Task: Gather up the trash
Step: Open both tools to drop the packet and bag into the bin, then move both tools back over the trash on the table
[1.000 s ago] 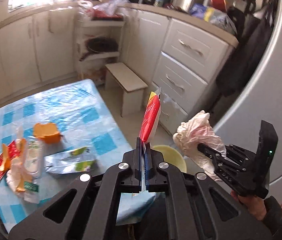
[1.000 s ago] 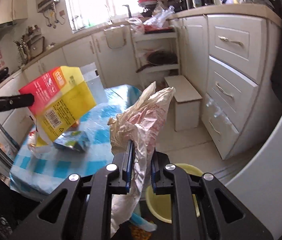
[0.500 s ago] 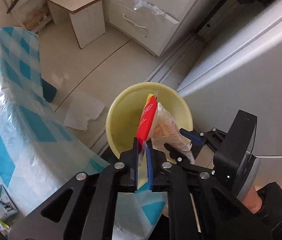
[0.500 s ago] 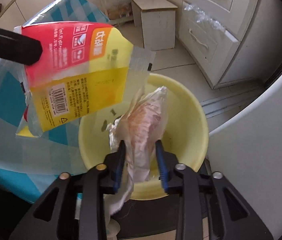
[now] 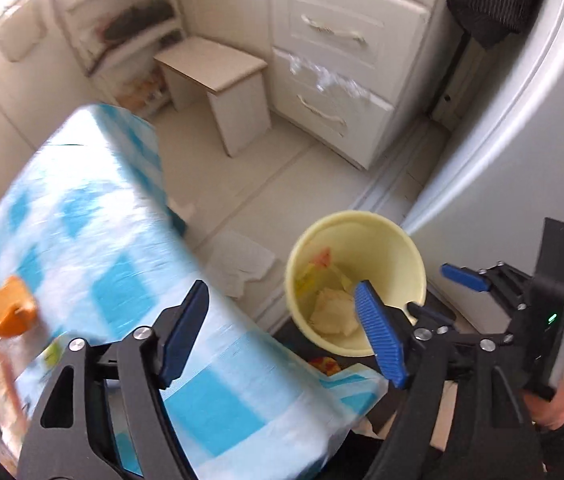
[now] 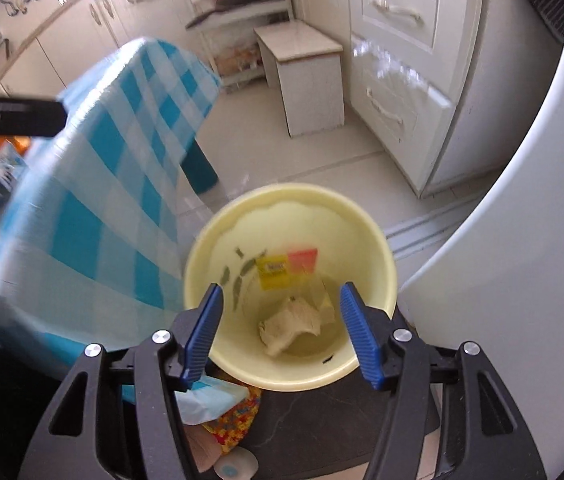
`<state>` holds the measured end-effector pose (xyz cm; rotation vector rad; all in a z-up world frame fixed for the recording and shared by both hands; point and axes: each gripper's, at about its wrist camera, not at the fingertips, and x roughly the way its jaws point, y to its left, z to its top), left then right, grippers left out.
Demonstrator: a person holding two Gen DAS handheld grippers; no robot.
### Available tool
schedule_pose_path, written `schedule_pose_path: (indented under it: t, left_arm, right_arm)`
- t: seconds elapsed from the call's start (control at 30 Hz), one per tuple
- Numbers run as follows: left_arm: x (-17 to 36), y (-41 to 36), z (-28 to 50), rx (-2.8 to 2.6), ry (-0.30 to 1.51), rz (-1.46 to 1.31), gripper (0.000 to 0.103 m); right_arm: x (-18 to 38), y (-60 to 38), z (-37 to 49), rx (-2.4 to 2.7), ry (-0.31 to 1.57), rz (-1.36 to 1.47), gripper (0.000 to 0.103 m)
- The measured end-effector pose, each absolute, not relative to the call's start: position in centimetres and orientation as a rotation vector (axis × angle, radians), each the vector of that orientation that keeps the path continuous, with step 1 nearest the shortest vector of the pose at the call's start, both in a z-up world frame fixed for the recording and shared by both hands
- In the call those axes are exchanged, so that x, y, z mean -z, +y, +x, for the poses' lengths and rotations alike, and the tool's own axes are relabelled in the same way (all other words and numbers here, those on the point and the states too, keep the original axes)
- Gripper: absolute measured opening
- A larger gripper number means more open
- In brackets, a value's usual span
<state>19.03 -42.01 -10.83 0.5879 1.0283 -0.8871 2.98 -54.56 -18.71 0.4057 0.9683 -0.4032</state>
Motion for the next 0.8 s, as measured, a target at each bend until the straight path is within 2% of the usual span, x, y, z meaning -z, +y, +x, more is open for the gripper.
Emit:
schedule_pose_path:
  t: [0.27, 0.53, 0.67, 0.8]
  left_arm:
    - [4.1, -24.9, 22.0, 0.593, 0.870, 0.332, 0.083]
    - [5.5, -6.6, 28.8, 0.229, 0.946, -0.022, 0.083]
    - [8.0, -2.2, 29.3, 0.163, 0.981, -0.124, 0.083]
    - [9.1, -1.8, 29.6, 0.154, 0.994, -0.165, 0.083]
  right_arm:
    - [8.5, -51.1, 3.4, 0.338, 0.735, 0.334, 0.064]
    - [1.2, -43.2, 8.2, 0.101, 0.620, 0.256, 0.071]
    - [1.1, -38.6, 11.2, 0.018, 0.613, 0.222, 0.073]
    - [4.6, -34.9, 14.1, -0.055, 0.678, 0.237, 0.073]
